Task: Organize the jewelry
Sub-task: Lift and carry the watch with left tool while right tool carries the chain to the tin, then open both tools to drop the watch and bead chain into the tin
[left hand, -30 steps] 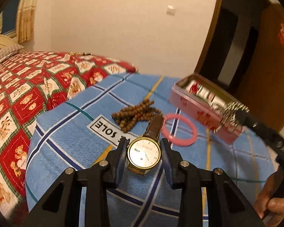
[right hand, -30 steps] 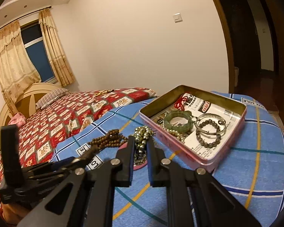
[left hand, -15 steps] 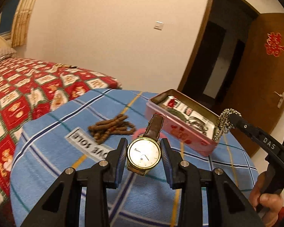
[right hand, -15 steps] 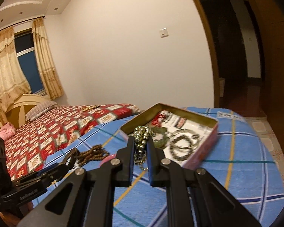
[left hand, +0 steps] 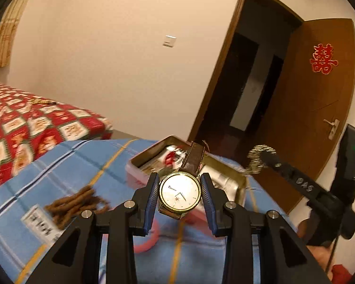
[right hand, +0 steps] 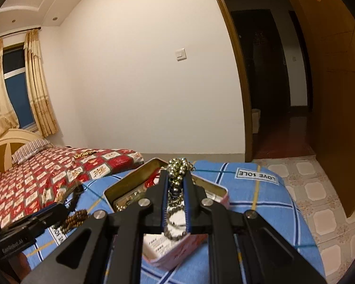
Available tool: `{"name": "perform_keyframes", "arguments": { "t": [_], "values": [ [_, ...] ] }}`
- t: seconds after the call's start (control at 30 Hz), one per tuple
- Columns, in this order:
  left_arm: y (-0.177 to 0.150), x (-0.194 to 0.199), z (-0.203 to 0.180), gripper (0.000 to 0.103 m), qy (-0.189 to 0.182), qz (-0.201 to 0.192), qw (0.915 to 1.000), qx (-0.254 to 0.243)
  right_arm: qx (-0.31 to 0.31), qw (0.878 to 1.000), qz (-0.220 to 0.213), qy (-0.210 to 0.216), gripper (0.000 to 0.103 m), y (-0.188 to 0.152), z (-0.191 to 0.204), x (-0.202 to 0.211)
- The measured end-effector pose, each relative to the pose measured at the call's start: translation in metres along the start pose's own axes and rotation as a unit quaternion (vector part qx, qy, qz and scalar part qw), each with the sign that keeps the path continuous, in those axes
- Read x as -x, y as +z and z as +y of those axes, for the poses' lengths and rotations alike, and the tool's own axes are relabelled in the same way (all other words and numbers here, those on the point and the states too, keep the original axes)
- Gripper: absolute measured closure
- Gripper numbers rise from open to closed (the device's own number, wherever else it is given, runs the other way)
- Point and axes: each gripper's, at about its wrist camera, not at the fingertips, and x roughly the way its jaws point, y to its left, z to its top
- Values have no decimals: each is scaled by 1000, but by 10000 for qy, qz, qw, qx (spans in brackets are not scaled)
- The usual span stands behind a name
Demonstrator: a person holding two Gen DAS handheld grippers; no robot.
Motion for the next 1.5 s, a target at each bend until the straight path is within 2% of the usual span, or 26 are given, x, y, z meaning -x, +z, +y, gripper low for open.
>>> {"name": "perform_keyframes", "arguments": {
  "t": [0.1, 0.23, 0.43, 0.67, 0.9, 0.93, 0.97, 1.0, 1.03, 1.07, 1.1, 1.17, 1.23, 1.33, 1.43, 1.5],
  "values": [
    [3, -20, -13, 67, -203, 47, 9998, 15, -110, 9999, 72, 64, 88, 4, -8, -14],
    [2, -49, -28, 67, -255, 238, 9994, -7, -339, 9988, 242, 275, 88, 10, -24, -31],
    [-9, -68, -36, 67, -135, 580, 9982, -77, -541, 9933, 894, 498, 88, 0, -40, -61],
    [-20, -80, -36, 67, 123, 897, 9957, -178, -336, 9911, 1250, 324, 88, -7, -40, -70],
    [-22, -83, -39, 67, 217, 898, 9952, -336, -399, 9891, 1400, 219, 84, -10, -47, -72],
    [-22, -82, -39, 66, 193, 893, 9953, -318, -387, 9895, 1384, 172, 82, -9, -47, -71],
    [-22, -81, -38, 64, 151, 883, 9956, -282, -391, 9898, 1360, 144, 73, -9, -47, -70],
    [-22, -79, -37, 57, 92, 856, 9960, -235, -413, 9906, 1299, 89, 67, -8, -48, -66],
    [-21, -78, -36, 51, 48, 809, 9965, -210, -433, 9917, 1209, 57, 55, -7, -49, -63],
    [-21, -76, -36, 39, 44, 723, 9972, -190, -448, 9931, 1084, 9, 43, -5, -49, -59],
    [-21, -72, -37, 29, 86, 638, 9977, -195, -451, 9948, 910, -90, 39, -3, -49, -54],
    [-20, -67, -38, 27, 167, 486, 9984, -220, -419, 9973, 485, -365, 30, 3, -51, -39],
    [-19, -63, -37, 27, 209, 405, 9988, -204, -431, 9968, 183, -655, 26, 6, -55, -29],
    [-17, -56, -34, 27, 393, 221, 9987, -252, -559, 9937, 25, -969, 26, 8, -62, -25],
    [-15, -45, -29, 27, 647, -19, 9974, -320, -661, 9913, -44, -1139, 23, 8, -67, -24],
    [-16, -41, -24, 27, 769, -30, 9965, -313, -709, 9906, -65, -1164, 22, 9, -68, -24]
  ]
}}
